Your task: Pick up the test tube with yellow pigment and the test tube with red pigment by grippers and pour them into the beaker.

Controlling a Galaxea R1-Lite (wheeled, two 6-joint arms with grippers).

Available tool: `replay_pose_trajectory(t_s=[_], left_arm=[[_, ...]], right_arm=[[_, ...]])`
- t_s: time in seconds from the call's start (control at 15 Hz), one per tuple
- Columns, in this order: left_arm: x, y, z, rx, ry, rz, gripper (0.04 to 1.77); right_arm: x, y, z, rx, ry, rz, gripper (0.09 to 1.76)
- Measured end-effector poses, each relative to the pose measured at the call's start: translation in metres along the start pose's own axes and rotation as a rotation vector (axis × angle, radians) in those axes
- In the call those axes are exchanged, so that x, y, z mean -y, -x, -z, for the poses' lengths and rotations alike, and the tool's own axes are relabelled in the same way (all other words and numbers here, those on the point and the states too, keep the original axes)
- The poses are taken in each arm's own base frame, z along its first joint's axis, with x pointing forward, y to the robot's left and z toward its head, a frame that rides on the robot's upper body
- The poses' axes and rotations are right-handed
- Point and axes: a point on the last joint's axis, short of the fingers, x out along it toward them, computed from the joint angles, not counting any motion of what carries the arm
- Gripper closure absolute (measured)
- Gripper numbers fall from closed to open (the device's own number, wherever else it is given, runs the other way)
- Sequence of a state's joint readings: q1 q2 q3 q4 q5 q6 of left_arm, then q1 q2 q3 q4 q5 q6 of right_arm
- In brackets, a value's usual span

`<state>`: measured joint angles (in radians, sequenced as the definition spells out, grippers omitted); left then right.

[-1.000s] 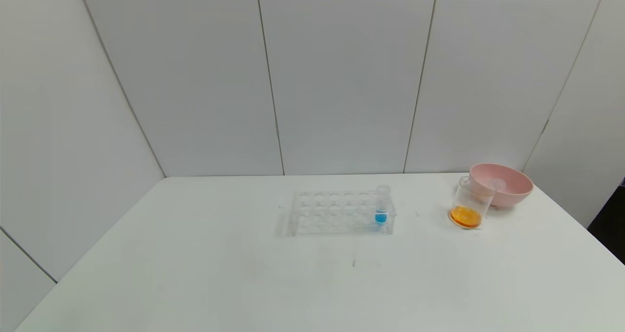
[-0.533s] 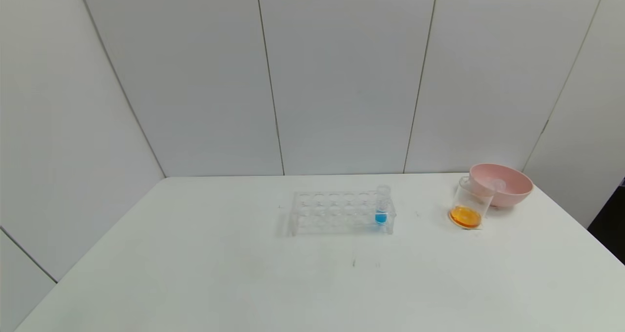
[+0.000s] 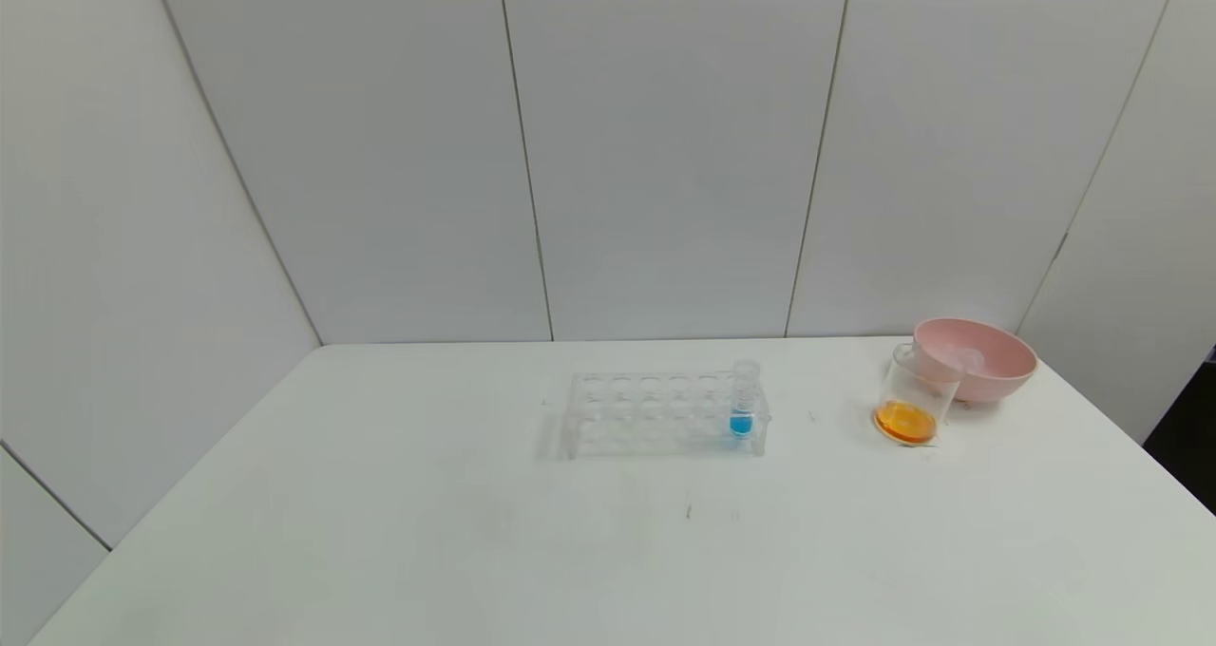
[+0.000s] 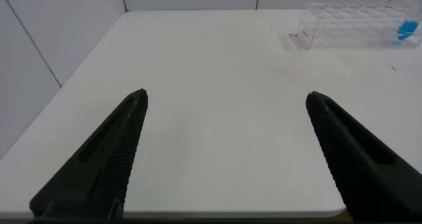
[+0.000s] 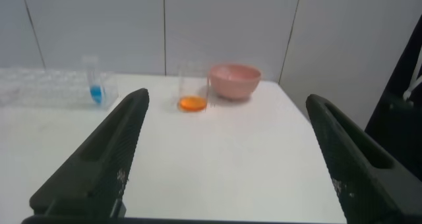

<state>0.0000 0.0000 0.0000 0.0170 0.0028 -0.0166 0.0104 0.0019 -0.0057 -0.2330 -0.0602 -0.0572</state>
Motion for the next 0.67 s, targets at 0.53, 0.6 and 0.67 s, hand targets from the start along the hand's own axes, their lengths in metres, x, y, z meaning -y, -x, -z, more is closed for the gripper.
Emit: replay_pose_trajectory(t_s=[0.53,0.6,0.67], left_arm=[[0.0,0.0,0.0,0.0,0.0,0.0,0.09],[0.0,0.0,0.0,0.0,0.0,0.0,0.09],[0.0,0.0,0.0,0.0,0.0,0.0,0.09]], right_arm=[[-0.003,0.004,0.025,-0.253,-0.021,-0.071,0.14],[-0.002,0.003,0.024,-0.236,-0.026,-0.069,0.14],[-0.003,0.003,0.025,-0.238,-0.027,-0.07,0.14]])
